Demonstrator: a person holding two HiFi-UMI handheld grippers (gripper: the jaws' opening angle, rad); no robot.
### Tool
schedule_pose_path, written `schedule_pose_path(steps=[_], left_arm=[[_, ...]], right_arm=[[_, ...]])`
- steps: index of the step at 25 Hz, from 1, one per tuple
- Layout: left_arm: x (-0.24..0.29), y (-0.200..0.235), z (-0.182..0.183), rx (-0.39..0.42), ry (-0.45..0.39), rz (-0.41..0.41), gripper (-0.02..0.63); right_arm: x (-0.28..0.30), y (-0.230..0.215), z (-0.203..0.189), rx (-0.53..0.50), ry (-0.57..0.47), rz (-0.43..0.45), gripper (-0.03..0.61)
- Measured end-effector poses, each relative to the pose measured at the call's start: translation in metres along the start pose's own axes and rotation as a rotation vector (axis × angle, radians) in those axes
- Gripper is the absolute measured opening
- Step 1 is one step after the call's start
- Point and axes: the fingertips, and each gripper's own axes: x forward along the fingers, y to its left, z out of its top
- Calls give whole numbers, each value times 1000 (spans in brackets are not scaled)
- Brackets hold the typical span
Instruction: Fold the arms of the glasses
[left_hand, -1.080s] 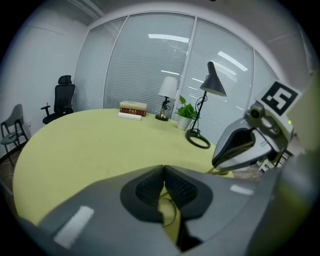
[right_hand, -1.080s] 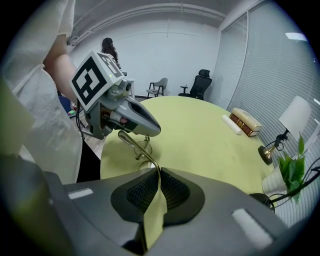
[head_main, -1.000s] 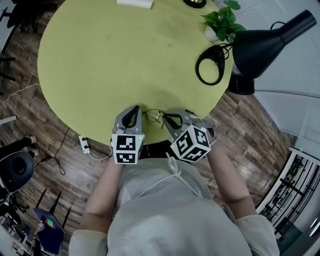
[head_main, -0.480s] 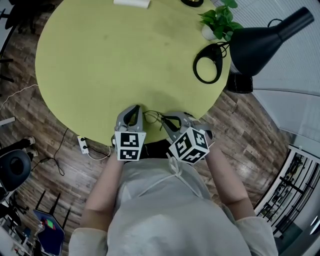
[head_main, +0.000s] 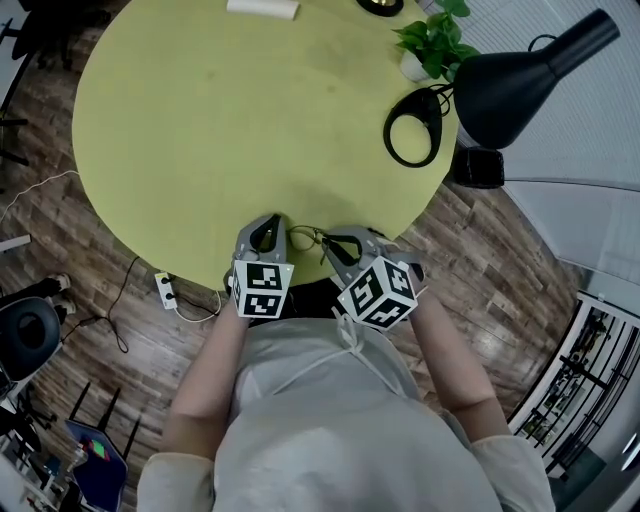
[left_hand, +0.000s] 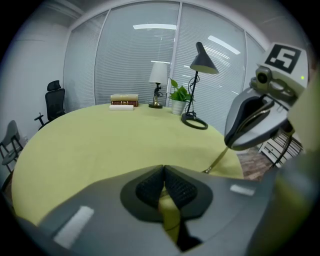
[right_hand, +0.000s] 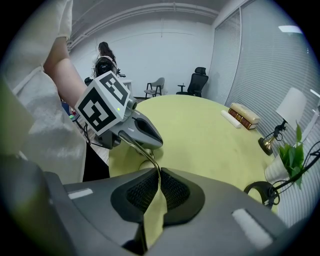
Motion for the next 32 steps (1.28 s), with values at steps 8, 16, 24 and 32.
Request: schedule_pose_path(steps=[8,16,24,32], left_arm=[[-23,6,17,-37,-44,-6,6],[-55,27,-20,-92,14,39,6],[-50,0,-43,-101,54,-18,6],[-37,0,-55,-134,98,-54,6]], right_arm=[[0,-2,-2,16,9,-55,17],[-2,-14,1,53,32,-159,15],[-1,-10,-4,100,55,-179,15],[-3,-5,1,31,65,-175,16]])
